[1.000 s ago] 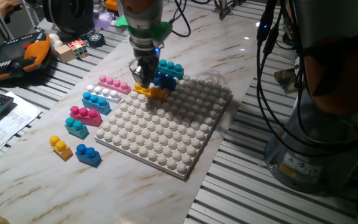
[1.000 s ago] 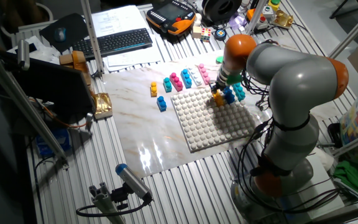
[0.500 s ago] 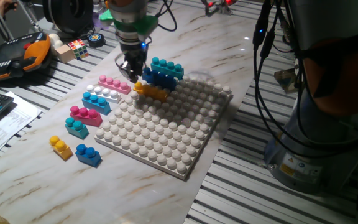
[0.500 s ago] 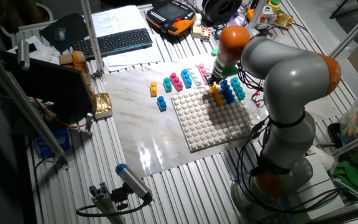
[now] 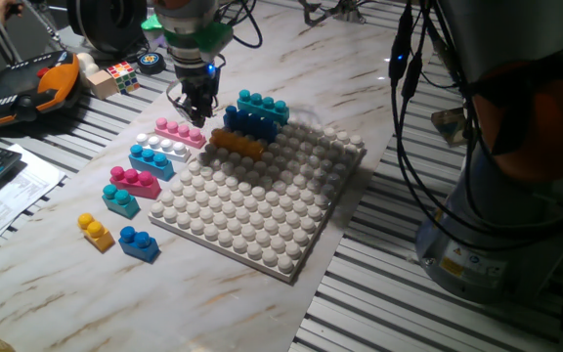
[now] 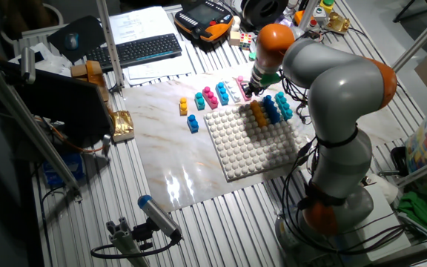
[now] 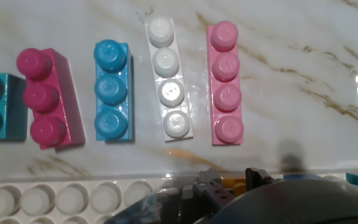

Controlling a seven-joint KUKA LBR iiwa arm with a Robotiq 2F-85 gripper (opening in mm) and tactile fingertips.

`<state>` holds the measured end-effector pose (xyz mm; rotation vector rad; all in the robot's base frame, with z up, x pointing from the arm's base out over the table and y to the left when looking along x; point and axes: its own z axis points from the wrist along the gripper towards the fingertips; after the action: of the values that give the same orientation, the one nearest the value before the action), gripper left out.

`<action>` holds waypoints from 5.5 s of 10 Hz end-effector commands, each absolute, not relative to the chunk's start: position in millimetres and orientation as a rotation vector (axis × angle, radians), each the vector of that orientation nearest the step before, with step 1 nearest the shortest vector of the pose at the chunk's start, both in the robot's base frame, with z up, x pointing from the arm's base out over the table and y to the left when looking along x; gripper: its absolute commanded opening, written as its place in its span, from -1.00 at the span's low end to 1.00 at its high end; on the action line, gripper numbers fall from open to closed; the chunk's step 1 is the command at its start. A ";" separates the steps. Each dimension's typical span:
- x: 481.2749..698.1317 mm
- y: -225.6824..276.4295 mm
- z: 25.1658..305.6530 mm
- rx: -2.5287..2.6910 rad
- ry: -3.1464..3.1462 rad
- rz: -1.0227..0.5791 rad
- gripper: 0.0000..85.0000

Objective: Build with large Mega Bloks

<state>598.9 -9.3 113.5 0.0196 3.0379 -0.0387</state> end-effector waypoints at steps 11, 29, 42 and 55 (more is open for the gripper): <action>628.1 -18.9 100.5 0.060 3.034 -0.040 -0.24; 675.3 -25.5 58.5 0.050 3.061 -0.021 -0.01; 672.5 -23.1 56.2 -0.016 3.041 0.018 -0.98; 597.7 10.3 112.1 0.021 3.100 0.029 -0.98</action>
<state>597.8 10.2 112.2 0.0245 3.0995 0.0288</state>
